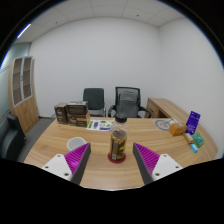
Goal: Pour water
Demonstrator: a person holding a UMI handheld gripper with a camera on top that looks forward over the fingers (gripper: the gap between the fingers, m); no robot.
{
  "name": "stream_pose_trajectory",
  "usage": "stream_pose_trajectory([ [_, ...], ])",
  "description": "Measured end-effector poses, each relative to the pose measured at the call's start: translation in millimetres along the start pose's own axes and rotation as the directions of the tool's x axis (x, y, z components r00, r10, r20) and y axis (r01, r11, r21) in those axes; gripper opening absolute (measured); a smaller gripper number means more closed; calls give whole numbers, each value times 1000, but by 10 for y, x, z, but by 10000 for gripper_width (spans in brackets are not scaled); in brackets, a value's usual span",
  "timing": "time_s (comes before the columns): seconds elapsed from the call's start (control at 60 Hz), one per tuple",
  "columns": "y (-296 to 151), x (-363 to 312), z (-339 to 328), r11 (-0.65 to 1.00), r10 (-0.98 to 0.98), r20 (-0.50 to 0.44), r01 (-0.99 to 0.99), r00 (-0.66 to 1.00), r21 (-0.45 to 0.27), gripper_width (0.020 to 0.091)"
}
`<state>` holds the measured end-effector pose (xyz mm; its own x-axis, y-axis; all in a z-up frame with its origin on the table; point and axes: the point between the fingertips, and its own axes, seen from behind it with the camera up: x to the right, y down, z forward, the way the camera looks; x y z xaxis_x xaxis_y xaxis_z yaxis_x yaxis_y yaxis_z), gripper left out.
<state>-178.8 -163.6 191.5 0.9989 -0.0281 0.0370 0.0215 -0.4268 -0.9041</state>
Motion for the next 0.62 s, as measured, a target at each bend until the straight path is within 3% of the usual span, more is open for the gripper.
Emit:
stream_pose_trajectory([
  [0.3,154,-280,-1379,999,-10,-49,9,999,-32,856],
  [0.617,230,-287,-1767,999,-36,-81,34,996,-32,854],
])
